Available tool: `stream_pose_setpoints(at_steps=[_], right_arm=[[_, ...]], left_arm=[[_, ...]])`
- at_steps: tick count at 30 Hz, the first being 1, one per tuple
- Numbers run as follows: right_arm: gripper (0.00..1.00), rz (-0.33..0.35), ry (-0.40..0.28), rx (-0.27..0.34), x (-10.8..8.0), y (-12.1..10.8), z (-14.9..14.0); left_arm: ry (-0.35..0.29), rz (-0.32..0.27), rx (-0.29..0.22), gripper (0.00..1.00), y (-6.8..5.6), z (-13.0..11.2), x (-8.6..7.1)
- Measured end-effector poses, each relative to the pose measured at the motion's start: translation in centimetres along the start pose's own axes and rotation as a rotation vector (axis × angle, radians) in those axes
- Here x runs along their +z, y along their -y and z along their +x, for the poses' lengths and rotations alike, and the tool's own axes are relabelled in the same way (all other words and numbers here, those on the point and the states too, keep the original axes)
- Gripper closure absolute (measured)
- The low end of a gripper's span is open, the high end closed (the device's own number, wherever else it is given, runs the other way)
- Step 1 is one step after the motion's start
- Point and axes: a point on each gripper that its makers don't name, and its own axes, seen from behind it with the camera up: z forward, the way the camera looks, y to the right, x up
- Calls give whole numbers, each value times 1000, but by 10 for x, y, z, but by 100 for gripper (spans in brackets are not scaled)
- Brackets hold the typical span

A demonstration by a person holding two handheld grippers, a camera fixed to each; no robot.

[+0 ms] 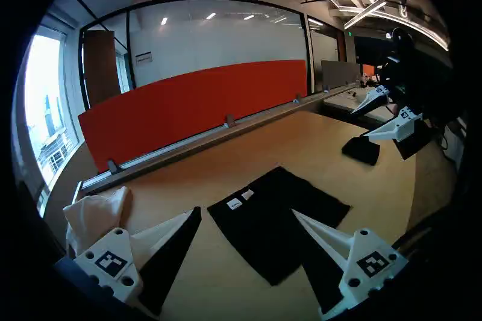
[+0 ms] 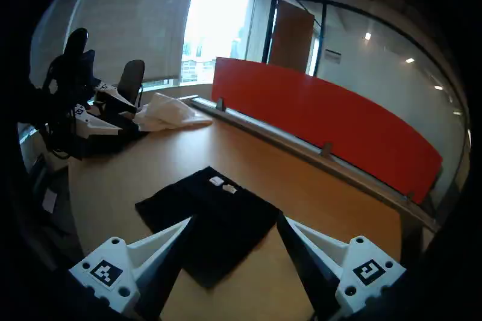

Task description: Fold towel

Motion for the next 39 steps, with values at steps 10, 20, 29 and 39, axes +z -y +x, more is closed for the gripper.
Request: stream_pose_setpoints(at_steps=[10,20,29,39], right_arm=[[0,29,43,2,22,14,-36],[0,55,90,3,44,28,-78],[0,74,132,9,62,38,-112],[0,90,181,3,77,46,-143]], left_arm=[[41,-30,-11,0,-13,-36,15],[90,-62,-4,0,-30,-73,31],[141,-96,6,0,-45,-107,47],[199,-122,-1,0,-54,-144,60]])
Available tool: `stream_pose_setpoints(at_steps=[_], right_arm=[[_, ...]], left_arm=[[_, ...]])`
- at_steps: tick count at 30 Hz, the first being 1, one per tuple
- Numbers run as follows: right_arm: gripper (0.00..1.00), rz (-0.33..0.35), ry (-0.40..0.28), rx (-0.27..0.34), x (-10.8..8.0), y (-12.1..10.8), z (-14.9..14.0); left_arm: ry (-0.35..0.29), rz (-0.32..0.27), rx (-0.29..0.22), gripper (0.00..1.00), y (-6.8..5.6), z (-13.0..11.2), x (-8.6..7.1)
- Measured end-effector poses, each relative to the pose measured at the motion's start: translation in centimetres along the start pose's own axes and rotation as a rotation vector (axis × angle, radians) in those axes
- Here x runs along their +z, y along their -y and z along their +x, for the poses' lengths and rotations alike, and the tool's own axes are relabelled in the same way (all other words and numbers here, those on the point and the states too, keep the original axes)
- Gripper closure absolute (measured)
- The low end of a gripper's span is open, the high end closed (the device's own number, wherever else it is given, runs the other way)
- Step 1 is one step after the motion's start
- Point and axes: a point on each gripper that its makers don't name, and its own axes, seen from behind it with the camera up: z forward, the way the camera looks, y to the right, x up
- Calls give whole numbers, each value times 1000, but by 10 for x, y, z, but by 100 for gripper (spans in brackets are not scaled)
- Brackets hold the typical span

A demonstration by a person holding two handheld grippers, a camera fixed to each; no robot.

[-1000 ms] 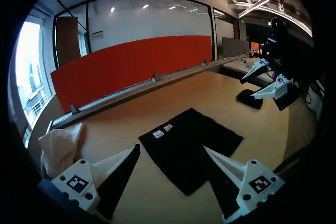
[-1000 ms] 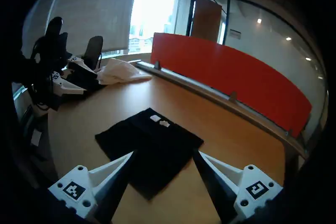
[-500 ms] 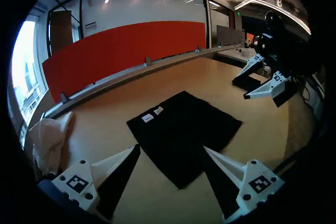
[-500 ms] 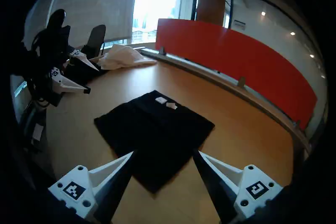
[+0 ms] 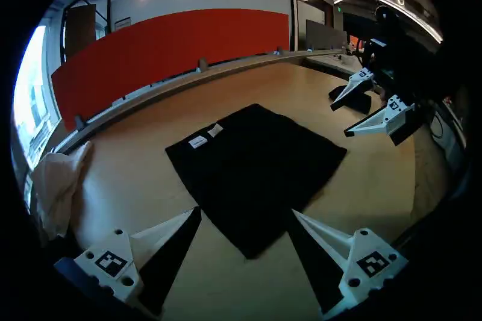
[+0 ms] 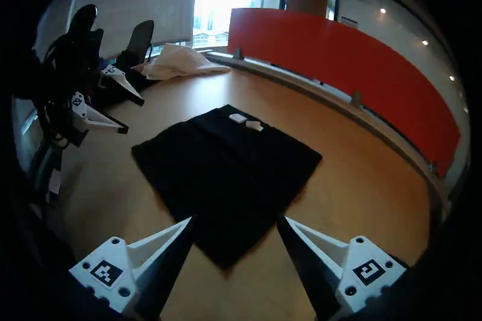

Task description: Fold towel

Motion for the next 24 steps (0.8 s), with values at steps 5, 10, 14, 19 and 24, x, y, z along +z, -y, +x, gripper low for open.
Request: stream_pose_setpoints(at_steps=[5,10,14,19,24], right_arm=[[0,8,30,0,7,3,-15],[0,15,56,-1,12,4,-29],[0,23,78,-2,16,6,-38],[0,34,98,-2,20,8,-48],[0,43,114,6,24,9,-57]], left_arm=[[27,-13,-7,0,-3,-15,9],[58,-23,-6,0,-5,-30,16],[84,-30,-4,0,-5,-42,21],[107,-38,-7,0,-6,-51,26],[137,-46,-8,0,-6,-61,30]])
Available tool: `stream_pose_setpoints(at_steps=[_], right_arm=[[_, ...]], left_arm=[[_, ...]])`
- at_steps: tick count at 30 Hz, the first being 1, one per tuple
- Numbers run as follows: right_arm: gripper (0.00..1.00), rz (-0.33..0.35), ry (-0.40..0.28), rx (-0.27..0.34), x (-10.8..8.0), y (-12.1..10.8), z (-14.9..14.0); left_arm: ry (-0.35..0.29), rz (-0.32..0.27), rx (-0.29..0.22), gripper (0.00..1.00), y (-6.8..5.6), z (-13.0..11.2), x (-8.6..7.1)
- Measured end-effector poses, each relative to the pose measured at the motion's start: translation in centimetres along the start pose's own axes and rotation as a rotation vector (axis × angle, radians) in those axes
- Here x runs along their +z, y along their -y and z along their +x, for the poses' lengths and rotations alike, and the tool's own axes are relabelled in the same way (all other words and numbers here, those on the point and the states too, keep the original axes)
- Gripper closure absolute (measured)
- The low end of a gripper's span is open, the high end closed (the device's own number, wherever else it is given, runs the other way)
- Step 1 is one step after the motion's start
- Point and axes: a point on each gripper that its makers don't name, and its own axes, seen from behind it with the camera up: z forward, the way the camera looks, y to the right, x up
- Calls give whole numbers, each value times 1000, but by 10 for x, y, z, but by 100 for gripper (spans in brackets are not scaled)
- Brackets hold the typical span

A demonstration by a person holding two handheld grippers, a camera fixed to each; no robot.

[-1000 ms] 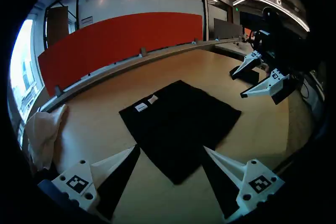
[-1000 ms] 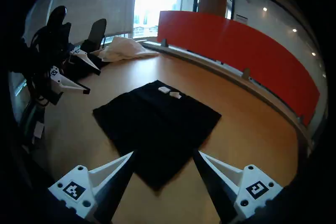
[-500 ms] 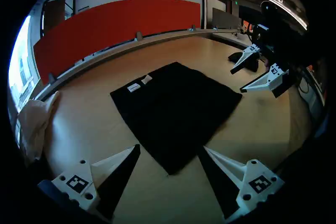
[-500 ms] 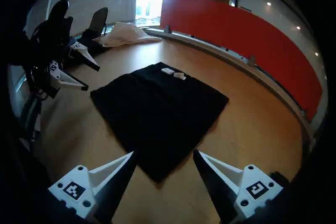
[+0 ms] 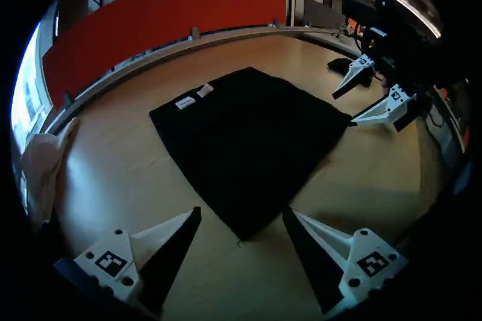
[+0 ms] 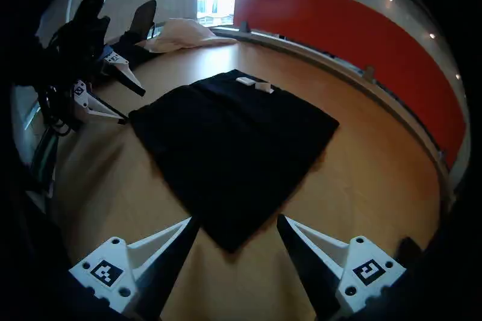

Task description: Fold towel

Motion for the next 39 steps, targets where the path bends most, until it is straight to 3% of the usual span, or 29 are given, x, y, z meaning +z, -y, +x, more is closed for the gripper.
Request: stream_pose_setpoints(at_steps=[19,28,34,39], right_arm=[[3,28,15,20,5,-1,-9],[14,46,13,29,4,2,-12],[26,55,15,20,5,5,-12],[28,58,19,20,5,6,-11]], left_arm=[[53,-28,-2,0,-4,-15,10],[68,-28,-3,0,-4,-15,9],[78,-23,-6,6,-4,-15,9],[83,-23,-6,14,-7,-15,8]])
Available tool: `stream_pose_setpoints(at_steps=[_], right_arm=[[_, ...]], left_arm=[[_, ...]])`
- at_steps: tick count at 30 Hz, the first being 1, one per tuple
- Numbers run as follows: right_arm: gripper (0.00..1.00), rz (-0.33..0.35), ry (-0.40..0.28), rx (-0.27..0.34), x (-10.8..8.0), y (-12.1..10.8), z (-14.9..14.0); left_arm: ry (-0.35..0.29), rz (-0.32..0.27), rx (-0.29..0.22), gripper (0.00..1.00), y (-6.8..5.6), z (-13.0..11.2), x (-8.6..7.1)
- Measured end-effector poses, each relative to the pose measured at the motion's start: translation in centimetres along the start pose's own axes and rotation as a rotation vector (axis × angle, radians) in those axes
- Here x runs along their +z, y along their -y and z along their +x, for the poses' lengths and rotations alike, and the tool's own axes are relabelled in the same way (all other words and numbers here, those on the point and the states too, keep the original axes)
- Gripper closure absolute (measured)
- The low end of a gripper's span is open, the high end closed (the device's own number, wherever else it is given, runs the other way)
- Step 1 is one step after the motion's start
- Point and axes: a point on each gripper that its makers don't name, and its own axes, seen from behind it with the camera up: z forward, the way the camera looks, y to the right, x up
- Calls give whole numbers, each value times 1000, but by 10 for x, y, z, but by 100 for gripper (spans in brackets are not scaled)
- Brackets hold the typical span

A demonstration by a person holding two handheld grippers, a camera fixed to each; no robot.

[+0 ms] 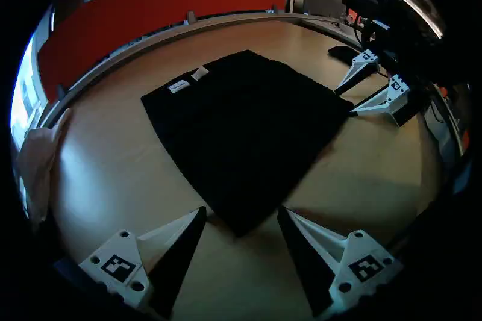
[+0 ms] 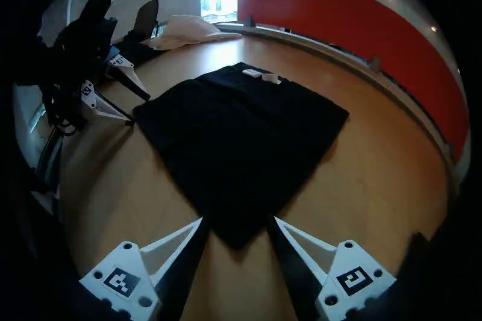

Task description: Fold towel

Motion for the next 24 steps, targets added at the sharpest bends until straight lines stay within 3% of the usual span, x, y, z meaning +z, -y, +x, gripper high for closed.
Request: stream_pose_setpoints(at_steps=[4,9,13,19,24], right_arm=[[34,4,5,-3,-1,0,0],[53,6,13,-8,-2,0,-2],[67,7,18,-9,-2,1,-2],[79,5,24,-4,0,1,-1],[82,3,23,-3,0,1,0]], left_arm=[[5,1,-1,20,-1,0,0],[11,1,-2,26,-2,0,0],[15,4,-3,45,-2,0,0],[21,9,-5,73,-4,0,0],[27,17,0,82,-7,0,1]])
